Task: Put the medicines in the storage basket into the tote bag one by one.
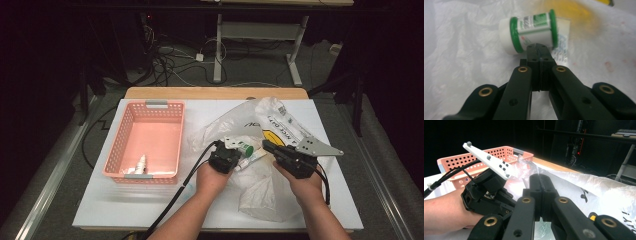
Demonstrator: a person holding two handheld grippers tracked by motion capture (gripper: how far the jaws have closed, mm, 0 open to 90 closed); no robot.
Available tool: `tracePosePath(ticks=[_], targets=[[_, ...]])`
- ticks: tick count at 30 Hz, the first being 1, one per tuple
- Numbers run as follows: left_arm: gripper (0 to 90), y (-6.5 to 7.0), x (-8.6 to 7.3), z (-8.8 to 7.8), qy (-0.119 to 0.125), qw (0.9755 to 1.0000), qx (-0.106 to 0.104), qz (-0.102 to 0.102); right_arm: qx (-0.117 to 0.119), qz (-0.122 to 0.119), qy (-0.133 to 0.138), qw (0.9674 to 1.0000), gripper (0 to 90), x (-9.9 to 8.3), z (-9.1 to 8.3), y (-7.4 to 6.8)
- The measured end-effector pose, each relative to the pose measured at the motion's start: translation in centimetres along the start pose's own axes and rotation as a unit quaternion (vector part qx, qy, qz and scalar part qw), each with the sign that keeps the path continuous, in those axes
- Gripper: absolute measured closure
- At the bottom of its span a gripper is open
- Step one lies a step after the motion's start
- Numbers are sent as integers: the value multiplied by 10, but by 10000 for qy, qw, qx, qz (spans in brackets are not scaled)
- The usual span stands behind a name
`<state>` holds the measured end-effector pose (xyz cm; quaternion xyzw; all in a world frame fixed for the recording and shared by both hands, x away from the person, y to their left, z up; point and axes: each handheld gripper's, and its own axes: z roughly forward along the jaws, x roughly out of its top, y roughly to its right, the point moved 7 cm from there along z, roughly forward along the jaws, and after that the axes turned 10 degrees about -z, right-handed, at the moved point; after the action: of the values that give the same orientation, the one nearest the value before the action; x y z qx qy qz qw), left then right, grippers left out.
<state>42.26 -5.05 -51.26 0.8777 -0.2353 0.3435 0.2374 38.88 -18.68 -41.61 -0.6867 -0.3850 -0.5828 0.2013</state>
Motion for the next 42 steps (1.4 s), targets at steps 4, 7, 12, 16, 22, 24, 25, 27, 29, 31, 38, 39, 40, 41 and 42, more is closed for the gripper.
tracePosePath(ticks=[4, 7, 12, 16, 22, 24, 25, 27, 29, 31, 38, 39, 40, 41, 42], targets=[[879, 3, -3, -6, -40, 9999, 2, 160, -4, 20, -12, 10000, 900, 0, 0, 1], [878, 5, -7, -14, 17, 9998, -94, 164, -5, 2, -6, 10000, 900, 0, 0, 0], [876, 9, -19, -32, 41, 9994, -253, 225, -17, -15, 14, 10000, 900, 1, -1, 1], [854, 10, -28, -48, 65, 9989, -389, 272, -5, 4, -15, 10000, 900, -1, -1, 0], [787, 8, -37, -77, 133, 9981, -502, 336, -12, -16, -30, 10000, 900, -1, -1, 0], [728, 5, -40, -86, 116, 9979, -468, 433, -11, -10, -26, 10000, 900, -1, -1, 0], [691, 3, -41, -91, 103, 9980, -419, 470, -16, -13, -28, 10000, 900, -1, -1, 0], [607, 0, -44, -99, 113, 9980, -409, 463, -19, -36, -38, 10000, 900, -1, -1, 0], [512, -4, -48, -105, 33, 9981, -434, 443, -13, -32, -41, 10000, 900, -1, 0, -1], [436, -6, -52, -111, -52, 9979, -441, 467, -16, -36, -47, 10000, 900, -1, 0, -1], [274, -13, -57, -127, -8, 9975, -554, 436, -27, -33, -43, 10000, 900, -1, -1, -1], [249, -13, -56, -129, 30, 9976, -544, 424, -30, -33, -39, 10000, 900, -1, -1, 0], [206, -15, -56, -131, 57, 9980, -459, 423, -34, -9, -53, 10000, 900, -1, -2, -1], [147, -16, -55, -132, 69, 9983, -378, 438, -37, -22, -39, 10000, 900, -1, -2, 0], [134, -17, -55, -134, 85, 9982, -397, 438, -37, -28, -33, 10000, 900, -1, -2, 0]])
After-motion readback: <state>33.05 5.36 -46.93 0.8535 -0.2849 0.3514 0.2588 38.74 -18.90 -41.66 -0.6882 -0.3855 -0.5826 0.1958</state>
